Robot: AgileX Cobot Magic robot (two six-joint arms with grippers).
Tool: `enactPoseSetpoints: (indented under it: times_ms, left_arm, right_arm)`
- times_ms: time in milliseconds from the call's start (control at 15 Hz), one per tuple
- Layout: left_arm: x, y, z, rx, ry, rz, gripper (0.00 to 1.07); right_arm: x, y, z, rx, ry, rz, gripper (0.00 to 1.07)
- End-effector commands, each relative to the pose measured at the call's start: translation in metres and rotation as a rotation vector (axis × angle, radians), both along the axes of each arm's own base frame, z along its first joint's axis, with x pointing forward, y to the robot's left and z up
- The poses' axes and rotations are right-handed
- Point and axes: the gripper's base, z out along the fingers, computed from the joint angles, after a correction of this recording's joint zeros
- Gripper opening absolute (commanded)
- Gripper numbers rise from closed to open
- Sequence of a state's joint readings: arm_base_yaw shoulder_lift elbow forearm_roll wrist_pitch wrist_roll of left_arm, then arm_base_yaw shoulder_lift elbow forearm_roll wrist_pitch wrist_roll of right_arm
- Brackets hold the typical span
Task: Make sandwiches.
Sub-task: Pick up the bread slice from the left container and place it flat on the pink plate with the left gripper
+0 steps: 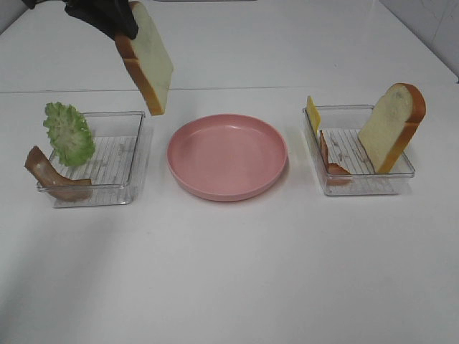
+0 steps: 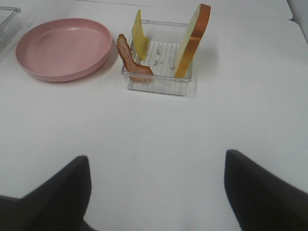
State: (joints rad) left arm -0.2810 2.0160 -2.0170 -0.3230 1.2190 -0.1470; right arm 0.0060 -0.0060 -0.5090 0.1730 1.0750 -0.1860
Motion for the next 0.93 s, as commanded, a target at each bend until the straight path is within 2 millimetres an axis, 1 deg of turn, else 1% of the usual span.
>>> enactPoseSetpoints:
  times_ms: [67,267,333,400,533,600,667,733,867,933]
  left_arm:
    - [0.008,-0.002,-0.011,-0.160,0.045,-0.083,0.00]
    - [0.028,-0.015,-0.051,-0.294,0.117,-0.103,0.00]
    - [0.028,-0.015,-0.051,-0.294,0.117,-0.103,0.00]
    - [0.040,-0.024,-0.087,-0.376,0.190,-0.088,0.00]
    - [0.050,-0.031,-0.120,-0.447,0.243,-0.075,0.00]
    - [0.054,-0.034,-0.133,-0.480,0.245,-0.067,0.00]
    - [0.054,-0.034,-0.133,-0.480,0.245,-0.067,0.00]
    - [0.060,-0.038,-0.151,-0.531,0.259,-0.045,0.00]
    - [0.063,-0.042,-0.168,-0.583,0.289,-0.029,0.00]
    - [0.062,-0.044,-0.172,-0.579,0.292,-0.040,0.00]
  right_arm:
    - [-0.001,0.000,0.000,-0.004,-0.014,-0.003,0.73]
    - [-0.001,0.000,0.000,-0.004,-0.014,-0.003,0.73]
    - [-0.001,0.000,0.000,-0.004,-0.014,-0.003,0.73]
    - [-0.001,0.000,0.000,-0.004,-0.014,-0.003,0.73]
    - [-0.001,0.000,0.000,-0.004,-0.014,-0.003,0.73]
    - [-0.001,0.000,0.000,-0.004,-0.014,-0.003,0.73]
    - [-0.001,0.000,0.000,-0.004,-0.014,-0.003,0.73]
    - [-0.001,0.000,0.000,-0.004,-0.014,-0.003,0.73]
    - [-0.001,0.000,0.000,-0.004,-0.014,-0.003,0.73]
    - [-0.001,0.000,0.000,-0.004,-0.014,-0.003,0.73]
